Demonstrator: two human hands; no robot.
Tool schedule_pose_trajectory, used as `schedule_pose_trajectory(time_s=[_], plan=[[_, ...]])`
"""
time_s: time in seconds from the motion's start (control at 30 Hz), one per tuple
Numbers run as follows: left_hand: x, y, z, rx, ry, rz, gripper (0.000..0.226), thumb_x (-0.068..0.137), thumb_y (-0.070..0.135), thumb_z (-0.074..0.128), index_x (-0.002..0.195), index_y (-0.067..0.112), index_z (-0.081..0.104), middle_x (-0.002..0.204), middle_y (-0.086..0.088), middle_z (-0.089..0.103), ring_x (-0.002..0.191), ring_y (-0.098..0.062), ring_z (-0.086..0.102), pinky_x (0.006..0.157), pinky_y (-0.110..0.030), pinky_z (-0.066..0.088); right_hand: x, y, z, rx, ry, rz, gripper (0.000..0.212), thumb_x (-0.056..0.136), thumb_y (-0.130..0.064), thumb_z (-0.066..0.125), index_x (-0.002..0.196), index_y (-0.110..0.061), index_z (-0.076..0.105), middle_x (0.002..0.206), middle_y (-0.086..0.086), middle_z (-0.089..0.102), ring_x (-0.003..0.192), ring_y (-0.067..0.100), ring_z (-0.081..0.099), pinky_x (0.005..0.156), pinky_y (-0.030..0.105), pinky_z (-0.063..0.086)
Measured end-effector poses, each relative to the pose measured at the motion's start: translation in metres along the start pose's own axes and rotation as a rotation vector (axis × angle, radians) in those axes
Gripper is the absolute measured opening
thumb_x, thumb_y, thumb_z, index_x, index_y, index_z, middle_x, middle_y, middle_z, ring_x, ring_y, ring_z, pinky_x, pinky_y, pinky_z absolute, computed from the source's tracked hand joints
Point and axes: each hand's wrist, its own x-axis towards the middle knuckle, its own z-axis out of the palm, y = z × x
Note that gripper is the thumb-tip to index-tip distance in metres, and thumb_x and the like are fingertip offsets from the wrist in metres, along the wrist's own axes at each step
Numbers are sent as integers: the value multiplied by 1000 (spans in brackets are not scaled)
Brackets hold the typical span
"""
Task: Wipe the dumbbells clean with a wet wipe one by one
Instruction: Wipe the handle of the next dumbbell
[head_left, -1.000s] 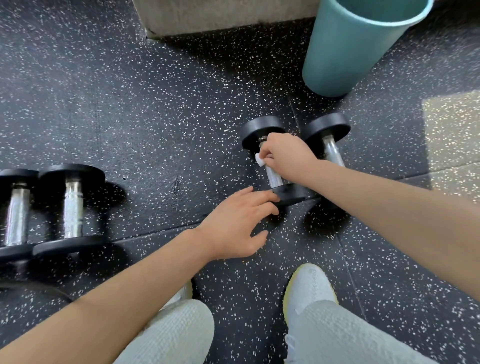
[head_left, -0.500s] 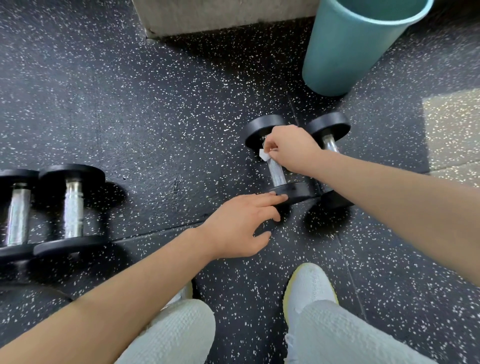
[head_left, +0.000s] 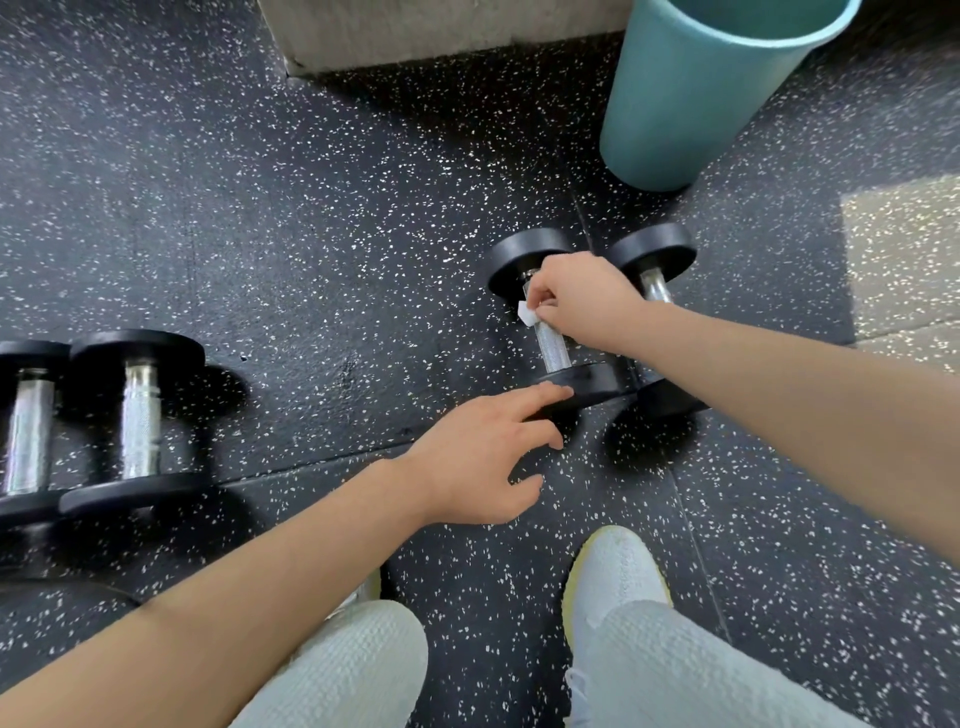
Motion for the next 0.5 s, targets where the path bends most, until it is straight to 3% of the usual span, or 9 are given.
schedule_pose_trajectory(time_s=[0.1,0.23,0.3,0.4,0.5], plan=[[-1,1,-5,15,-2,-47,41,89,39,63,129,27,64,161,4,34,115,-19,57,96,-30,42,-14,-1,11,14,9,37,22,93,-17,56,95,-29,75,105,-7,65,95,19,61,74,30,40],[1,-1,-7,0,-7,-28,41,88,36,65,128,26,64,162,4,36,118,-20,56,100,-30,40,-27,3,2,53,-225,0,19,84,-15,67,80,-33,73,80,-15,64,86,13,65,74,29,51],[2,-1,-6,-11,-11,-20,40,88,34,65,127,25,66,163,3,36,125,-20,54,106,-31,39,-25,5,0,44,-258,-25,20,82,-13,68,79,-32,74,78,-15,66,84,12,66,73,28,51],[6,0,-5,-20,-4,-14,39,89,33,64,127,26,67,166,4,36,143,-18,45,117,-31,32,-16,7,3,49,-115,-30,22,85,-13,62,85,-30,77,85,-14,66,90,14,66,71,27,45],[12,2,-7,-17,-4,7,38,90,32,65,127,24,68,168,4,35,152,-14,35,122,-30,28,-3,10,3,3,38,21,25,93,-15,57,98,-26,78,107,-6,68,98,21,64,74,29,43]])
